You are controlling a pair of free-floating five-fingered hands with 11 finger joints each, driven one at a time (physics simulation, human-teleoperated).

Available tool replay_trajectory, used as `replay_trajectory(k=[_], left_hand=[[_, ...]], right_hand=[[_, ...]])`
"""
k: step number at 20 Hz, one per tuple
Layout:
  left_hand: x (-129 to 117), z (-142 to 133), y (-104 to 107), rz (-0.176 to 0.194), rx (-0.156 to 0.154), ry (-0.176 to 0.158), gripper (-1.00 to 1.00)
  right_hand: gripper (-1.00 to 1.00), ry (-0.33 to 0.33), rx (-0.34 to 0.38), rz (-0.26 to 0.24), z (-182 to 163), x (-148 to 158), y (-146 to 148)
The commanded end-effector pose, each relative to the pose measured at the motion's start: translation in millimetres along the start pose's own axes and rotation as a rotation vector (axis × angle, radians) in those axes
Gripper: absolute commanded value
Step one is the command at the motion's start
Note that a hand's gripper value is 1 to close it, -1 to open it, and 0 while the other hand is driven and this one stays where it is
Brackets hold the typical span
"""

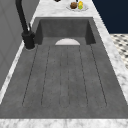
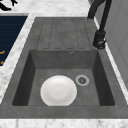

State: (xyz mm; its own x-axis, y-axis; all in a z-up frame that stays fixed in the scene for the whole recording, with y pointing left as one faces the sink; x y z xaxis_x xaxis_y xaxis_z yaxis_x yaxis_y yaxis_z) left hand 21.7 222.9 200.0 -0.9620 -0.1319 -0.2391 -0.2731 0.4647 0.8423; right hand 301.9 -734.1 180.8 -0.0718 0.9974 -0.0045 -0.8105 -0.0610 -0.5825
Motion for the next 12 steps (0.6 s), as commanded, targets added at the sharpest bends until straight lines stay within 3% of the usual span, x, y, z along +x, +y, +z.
replay_trajectory(k=[1,5,12], left_hand=[[0.0,0.0,0.0,0.000,0.000,0.000,0.00],[0.0,0.0,0.0,0.000,0.000,0.000,0.00],[0.0,0.0,0.0,0.000,0.000,0.000,0.00]], right_hand=[[-1.00,-0.003,-0.007,0.005,19.8,14.6,-15.5],[-1.00,0.029,-0.021,0.023,27.9,40.3,-23.7],[-1.00,0.068,-0.035,-0.004,33.8,79.2,-32.8]])
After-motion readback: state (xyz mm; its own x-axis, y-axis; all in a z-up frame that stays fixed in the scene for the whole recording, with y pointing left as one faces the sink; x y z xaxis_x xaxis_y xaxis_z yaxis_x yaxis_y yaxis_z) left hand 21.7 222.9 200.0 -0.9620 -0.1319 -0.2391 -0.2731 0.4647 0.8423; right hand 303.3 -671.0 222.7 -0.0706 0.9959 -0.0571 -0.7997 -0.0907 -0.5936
